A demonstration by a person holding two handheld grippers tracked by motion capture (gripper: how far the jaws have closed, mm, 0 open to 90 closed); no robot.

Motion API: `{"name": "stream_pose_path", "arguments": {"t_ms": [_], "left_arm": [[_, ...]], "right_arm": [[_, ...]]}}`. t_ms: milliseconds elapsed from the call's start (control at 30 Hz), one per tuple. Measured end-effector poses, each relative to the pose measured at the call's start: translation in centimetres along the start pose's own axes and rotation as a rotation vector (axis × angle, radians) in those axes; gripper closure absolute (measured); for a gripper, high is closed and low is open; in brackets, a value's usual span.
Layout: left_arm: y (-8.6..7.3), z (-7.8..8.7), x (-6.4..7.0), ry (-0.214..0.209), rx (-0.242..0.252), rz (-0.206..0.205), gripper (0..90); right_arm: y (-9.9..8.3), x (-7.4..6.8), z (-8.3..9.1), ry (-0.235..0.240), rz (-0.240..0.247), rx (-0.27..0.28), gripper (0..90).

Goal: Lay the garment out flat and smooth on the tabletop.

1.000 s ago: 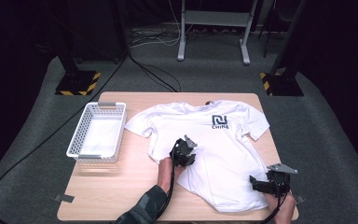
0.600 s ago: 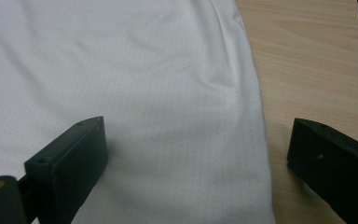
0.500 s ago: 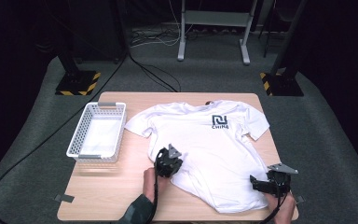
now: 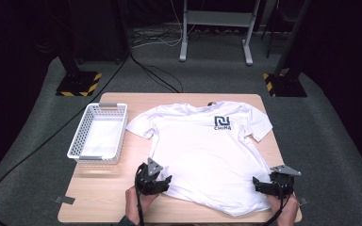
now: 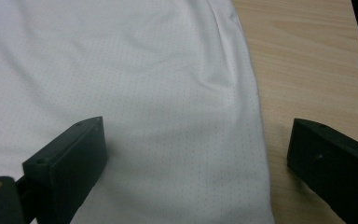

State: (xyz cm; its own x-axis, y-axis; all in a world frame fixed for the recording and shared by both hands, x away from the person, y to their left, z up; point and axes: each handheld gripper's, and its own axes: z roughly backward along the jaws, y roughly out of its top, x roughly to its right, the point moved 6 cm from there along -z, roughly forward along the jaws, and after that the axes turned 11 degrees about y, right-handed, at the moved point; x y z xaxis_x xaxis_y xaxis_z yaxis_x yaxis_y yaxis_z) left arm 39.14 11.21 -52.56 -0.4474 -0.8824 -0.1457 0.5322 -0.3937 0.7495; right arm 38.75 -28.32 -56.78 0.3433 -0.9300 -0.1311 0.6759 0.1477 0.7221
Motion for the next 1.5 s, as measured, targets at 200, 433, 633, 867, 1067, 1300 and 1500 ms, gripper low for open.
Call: {"name": "stream_pose_path", "arguments": {"t_ms": [200,433,633,867,1067,1300,1500], "left_arm": [[2.3,-4.8,1.5,0.016,-0.077,-0.099,14.8],[-1.2,-3.7,0.8,-0.002,-0.102,-0.118,11.8],[-5.1,0.5,0.2,-0.06,-0.115,-0.121,11.7],[-4.0,2.4,-0.5,-0.06,-0.035,-0.053,8.2],[-2.9,-1.6,1.1,-0.073,-0.137,-0.122,3.5],[-6.1,1.7,0.9,-0.096,-0.113,-0.159,4.1],[-9.6,5.5,0.5,-0.187,-0.101,-0.145,4.1]], "right_arm": [[0.0,0.0,0.0,0.0,0.0,0.0,4.1],[0.0,0.0,0.0,-0.004,-0.002,0.0,4.0],[0.0,0.0,0.0,-0.009,-0.004,0.0,3.9],[0.1,-0.1,0.0,-0.022,0.011,-0.005,3.4],[0.2,-0.4,0.1,-0.037,0.025,-0.004,4.2],[-0.8,-0.1,1.2,-0.05,0.025,0.005,4.3],[-2.6,-0.6,3.0,-0.046,0.023,0.011,4.3]]}}
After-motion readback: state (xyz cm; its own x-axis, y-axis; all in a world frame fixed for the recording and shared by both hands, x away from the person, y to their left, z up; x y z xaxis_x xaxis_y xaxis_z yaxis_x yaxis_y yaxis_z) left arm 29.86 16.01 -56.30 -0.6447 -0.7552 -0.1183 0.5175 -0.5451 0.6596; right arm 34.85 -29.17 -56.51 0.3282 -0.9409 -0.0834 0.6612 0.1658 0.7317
